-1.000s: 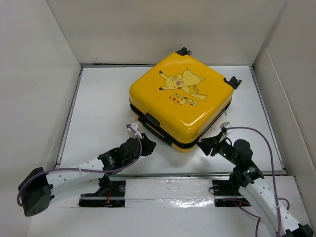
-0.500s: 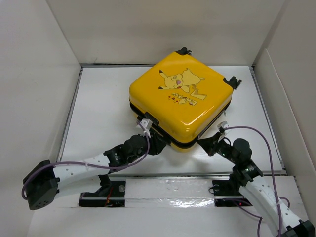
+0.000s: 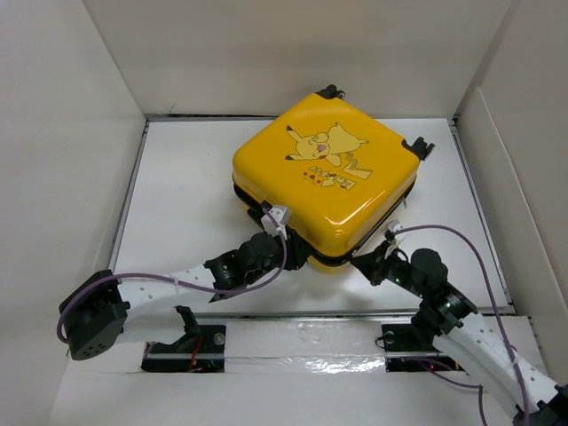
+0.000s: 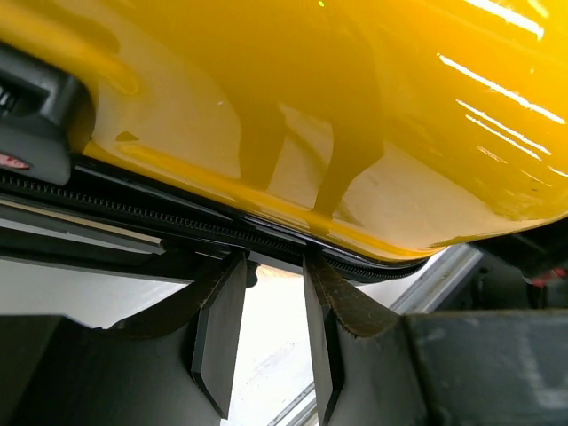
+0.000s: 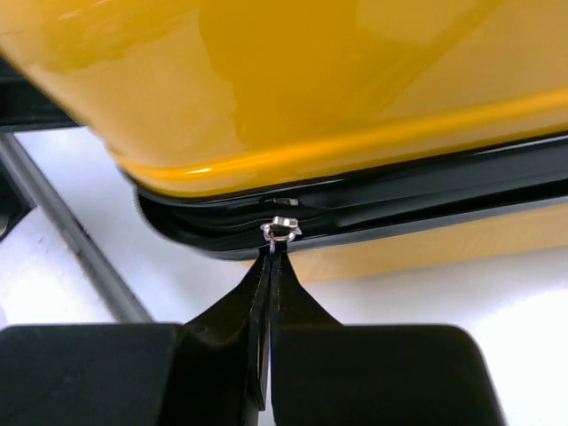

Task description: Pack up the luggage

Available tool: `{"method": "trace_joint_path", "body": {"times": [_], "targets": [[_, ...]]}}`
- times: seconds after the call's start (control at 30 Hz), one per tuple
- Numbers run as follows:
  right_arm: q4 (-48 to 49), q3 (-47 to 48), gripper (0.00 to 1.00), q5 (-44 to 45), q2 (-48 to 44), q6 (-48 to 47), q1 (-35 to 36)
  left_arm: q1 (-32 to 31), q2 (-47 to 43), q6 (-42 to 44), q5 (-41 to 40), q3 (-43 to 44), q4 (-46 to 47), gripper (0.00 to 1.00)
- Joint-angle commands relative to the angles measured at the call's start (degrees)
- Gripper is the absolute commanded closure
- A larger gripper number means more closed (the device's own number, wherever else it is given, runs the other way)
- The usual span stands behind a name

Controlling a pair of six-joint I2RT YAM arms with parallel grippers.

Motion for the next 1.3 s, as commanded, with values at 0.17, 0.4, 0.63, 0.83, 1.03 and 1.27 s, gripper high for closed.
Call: {"method": "trace_joint_path", "body": {"times": [0.17,0.4,0.63,0.83,1.03,1.27], "targets": [[-9.5,12.2,1.00,7.2,9.0,4.9,23.9,-0.2,9.5,3.7,-4.2,9.9,8.5,0.70],[0.3,15.9,1.00,22.9,20.7,11.9,39.0,-0.7,12.1,2.2,-0.2,11.5,11.3,0.70],[39.7,13.6,1.00,42.4,41.3,16.2,40.5,-1.9,6.6,1.4,-5.0,8.9,3.7,0.54],[42.3,17.2,1.00,47.9,49.4,15.8,41.1,3.0,-16.1,-4.5,-21.6,2.5,-15.1,0.45],[41.2,13.8,1.00,47.5,46.8,16.4,41.1,24.1,-22.9,-3.8,-16.0,7.4,-9.4,0.37],[33.7,13.6,1.00,44.0,40.5,15.1,41.1,48.3,2.4,-9.9,6.5,22.0,-2.9,0.33]]}}
